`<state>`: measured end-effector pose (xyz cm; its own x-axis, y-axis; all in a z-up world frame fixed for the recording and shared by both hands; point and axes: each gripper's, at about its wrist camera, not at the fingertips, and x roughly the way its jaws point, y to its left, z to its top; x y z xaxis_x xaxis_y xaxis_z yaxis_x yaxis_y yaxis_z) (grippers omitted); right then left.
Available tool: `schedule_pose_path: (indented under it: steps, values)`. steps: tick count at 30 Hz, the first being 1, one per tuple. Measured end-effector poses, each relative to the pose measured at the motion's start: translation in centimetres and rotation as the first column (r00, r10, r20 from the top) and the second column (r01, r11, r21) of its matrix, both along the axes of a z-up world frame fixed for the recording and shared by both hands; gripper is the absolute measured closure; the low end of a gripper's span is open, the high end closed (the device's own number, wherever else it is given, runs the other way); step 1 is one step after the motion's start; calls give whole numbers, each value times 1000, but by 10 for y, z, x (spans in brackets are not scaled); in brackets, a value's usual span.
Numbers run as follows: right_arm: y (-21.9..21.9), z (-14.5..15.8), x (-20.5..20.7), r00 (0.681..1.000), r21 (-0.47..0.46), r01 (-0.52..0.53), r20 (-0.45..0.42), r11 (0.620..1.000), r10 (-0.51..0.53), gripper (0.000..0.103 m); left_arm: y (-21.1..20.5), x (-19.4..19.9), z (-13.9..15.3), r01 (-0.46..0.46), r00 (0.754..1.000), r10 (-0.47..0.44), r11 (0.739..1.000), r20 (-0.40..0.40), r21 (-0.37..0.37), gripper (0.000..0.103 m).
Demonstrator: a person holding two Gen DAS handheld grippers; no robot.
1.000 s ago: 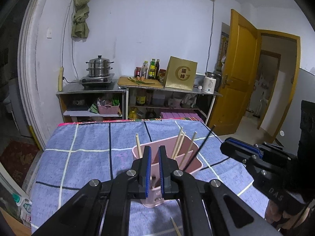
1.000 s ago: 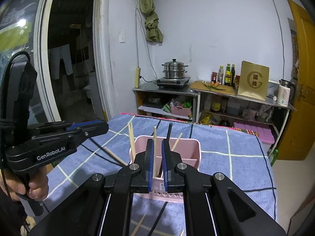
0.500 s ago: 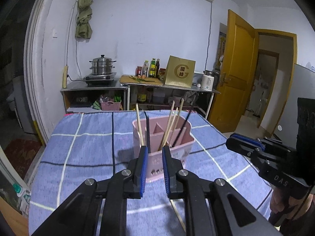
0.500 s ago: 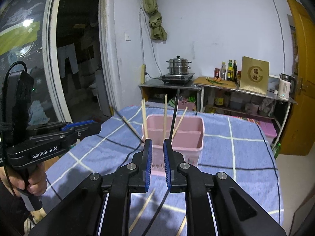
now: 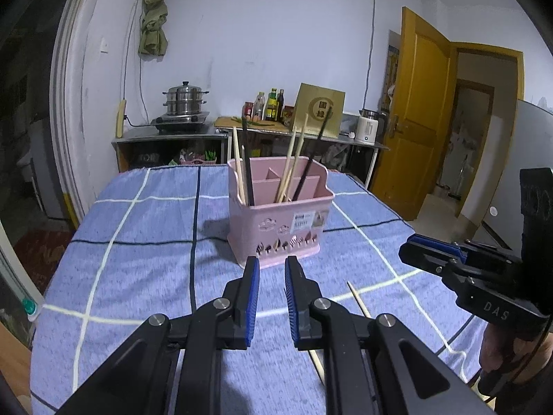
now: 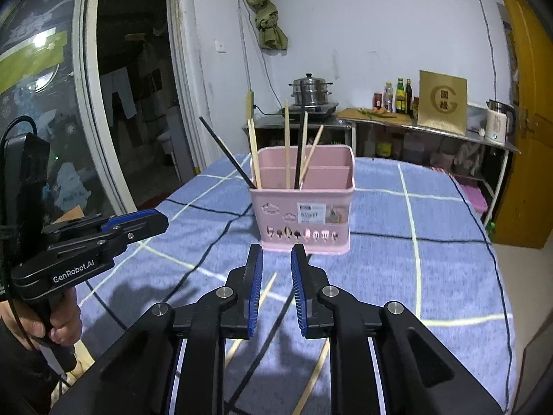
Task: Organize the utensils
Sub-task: 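Move both tools back down to the last chopsticks on the cloth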
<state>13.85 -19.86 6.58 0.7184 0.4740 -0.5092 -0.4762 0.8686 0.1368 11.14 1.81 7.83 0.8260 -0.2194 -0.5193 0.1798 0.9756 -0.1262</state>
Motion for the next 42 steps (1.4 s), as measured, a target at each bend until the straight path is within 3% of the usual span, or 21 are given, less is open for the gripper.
schedule_pose_path:
  steps: [14, 25, 42]
  values:
    - [-12, -17, -21, 1000, 10, 17, -18, 1000, -17, 85, -18, -21, -21, 14, 999, -14, 1000, -36, 5, 89]
    - [-20, -39, -10, 996, -19, 45, -75, 999, -47, 85, -29, -3, -48, 40, 992, -38, 999, -120, 14, 89]
    - [-28, -85, 35, 962, -96, 87, -251, 992, -108, 85, -56, 64, -96, 85, 936, -86, 996, -342, -16, 89]
